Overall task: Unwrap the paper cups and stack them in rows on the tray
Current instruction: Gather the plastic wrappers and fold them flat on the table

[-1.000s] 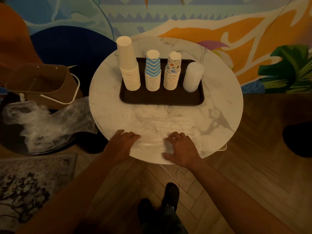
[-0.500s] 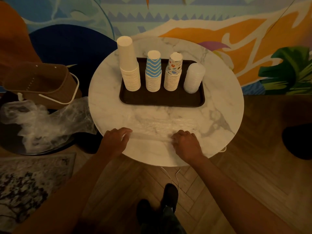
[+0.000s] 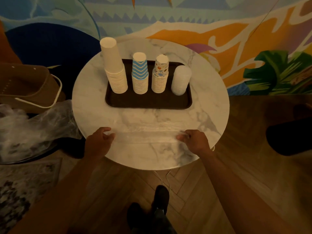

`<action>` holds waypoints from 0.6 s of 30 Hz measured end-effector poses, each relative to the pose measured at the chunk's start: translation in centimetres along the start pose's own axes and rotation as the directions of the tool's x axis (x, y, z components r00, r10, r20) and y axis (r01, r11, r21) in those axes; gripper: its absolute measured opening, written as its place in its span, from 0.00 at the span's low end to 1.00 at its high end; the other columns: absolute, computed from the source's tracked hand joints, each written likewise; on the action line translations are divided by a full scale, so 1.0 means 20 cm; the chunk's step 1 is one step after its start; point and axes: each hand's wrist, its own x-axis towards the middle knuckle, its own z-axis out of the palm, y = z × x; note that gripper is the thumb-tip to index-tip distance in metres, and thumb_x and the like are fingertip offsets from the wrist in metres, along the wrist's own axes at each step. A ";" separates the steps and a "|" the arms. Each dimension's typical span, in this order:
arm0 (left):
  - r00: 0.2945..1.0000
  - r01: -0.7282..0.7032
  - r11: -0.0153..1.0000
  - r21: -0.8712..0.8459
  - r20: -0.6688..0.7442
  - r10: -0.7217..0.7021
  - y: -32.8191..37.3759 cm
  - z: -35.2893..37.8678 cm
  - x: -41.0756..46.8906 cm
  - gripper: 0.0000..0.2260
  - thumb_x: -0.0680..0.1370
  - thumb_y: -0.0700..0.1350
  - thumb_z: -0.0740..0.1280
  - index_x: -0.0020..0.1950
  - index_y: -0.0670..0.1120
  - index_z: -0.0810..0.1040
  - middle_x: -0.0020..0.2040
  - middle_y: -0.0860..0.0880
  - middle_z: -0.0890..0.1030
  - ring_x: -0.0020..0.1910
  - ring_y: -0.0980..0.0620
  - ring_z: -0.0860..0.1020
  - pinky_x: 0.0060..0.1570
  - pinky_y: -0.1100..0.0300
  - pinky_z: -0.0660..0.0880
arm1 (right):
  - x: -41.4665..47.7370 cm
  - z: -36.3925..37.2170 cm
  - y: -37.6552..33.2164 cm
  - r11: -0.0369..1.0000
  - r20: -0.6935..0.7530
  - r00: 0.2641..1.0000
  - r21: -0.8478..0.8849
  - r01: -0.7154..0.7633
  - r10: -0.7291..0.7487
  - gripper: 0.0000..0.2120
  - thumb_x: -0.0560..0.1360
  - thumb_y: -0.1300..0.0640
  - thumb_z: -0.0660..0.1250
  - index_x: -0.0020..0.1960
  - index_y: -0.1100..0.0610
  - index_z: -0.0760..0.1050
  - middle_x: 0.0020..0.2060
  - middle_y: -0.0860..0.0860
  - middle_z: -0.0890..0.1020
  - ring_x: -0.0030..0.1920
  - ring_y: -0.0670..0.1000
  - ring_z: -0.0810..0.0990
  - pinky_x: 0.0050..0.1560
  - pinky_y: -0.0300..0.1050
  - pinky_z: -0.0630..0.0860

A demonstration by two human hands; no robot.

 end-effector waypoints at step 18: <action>0.694 -0.677 0.572 0.463 0.144 0.705 0.16 0.30 -0.15 0.22 0.76 0.50 0.69 0.70 0.48 0.78 0.72 0.46 0.76 0.70 0.46 0.75 0.69 0.46 0.67 | 0.09 0.00 0.04 0.999 0.139 0.989 -0.006 -0.051 0.051 0.15 0.76 0.42 0.72 0.50 0.54 0.83 0.50 0.52 0.86 0.52 0.55 0.82 0.49 0.47 0.76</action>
